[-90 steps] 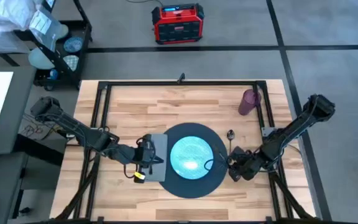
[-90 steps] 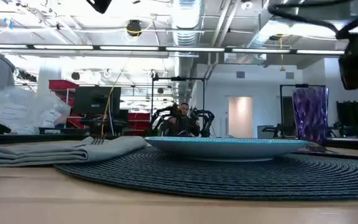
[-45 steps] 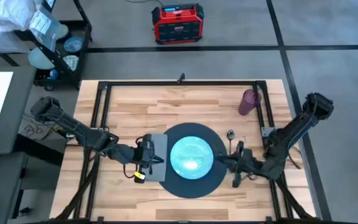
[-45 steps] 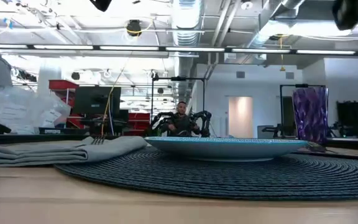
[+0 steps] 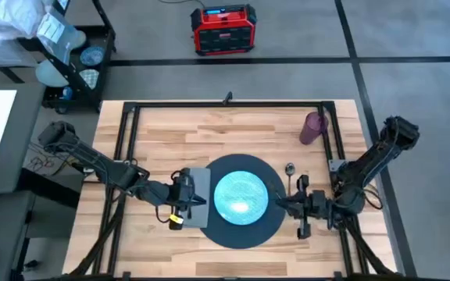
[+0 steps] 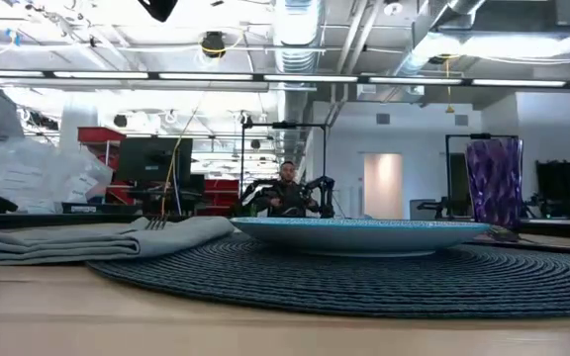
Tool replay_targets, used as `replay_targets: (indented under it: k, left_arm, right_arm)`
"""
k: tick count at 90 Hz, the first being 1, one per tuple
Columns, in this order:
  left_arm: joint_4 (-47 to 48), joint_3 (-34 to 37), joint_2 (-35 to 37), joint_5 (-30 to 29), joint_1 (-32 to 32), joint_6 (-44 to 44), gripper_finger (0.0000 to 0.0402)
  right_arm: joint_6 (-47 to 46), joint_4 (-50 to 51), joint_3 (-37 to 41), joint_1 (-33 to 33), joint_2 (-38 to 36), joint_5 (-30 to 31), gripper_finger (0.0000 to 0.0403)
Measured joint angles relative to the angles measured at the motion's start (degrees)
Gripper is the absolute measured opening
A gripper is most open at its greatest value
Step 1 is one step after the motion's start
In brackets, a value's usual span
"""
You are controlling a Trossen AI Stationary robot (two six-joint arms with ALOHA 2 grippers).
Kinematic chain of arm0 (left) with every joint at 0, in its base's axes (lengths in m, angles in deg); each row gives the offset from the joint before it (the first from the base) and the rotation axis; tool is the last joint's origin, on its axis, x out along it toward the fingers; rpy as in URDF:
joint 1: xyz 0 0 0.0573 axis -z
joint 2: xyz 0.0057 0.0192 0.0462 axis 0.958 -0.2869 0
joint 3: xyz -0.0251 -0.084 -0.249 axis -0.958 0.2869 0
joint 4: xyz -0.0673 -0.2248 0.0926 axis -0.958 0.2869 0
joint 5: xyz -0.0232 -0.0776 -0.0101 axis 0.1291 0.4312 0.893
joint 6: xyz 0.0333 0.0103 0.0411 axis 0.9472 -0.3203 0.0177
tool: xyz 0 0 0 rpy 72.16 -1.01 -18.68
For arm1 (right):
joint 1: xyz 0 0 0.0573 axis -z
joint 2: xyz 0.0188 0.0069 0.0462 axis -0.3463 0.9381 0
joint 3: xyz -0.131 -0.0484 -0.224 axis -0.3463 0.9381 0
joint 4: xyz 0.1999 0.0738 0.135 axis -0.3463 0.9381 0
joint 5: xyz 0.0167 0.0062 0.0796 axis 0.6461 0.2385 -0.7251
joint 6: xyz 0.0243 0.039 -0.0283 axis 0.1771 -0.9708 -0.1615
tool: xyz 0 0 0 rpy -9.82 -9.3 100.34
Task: Set table place
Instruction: Put the black table knife on the tablemat to the right side of the blue plate
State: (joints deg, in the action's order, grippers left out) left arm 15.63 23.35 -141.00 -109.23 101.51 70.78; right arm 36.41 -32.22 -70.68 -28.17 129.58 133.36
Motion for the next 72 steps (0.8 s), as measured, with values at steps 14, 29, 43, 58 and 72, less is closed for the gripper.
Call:
replay_targets:
  k: [14, 29, 43, 58, 72]
  left_arm:
    - [0.0, 0.0, 0.0, 0.0, 0.0, 0.0, 0.0]
    - [0.0, 0.0, 0.0, 0.0, 0.0, 0.0, 0.0]
    - [0.1, 0.0, 0.0, -0.1, 0.0, 0.0, 0.0]
    - [0.0, 0.0, 0.0, -0.1, 0.0, 0.0, 0.0]
    - [0.0, 0.0, 0.0, -0.1, 0.0, 0.0, 0.0]
  right_arm:
    - [0.0, 0.4, -0.4, -1.0, 0.0, -0.2, 0.0]
    - [-3.2, 4.3, -0.4, -2.1, 0.0, -0.1, 0.0]
    - [-18.6, 19.3, -0.4, -2.2, 0.0, 6.1, 0.0]
    - [-59.7, 55.7, -0.4, 0.7, 0.4, -0.2, 0.0]
    - [-86.2, 74.6, -0.4, 2.1, 3.7, -7.3, 0.0]
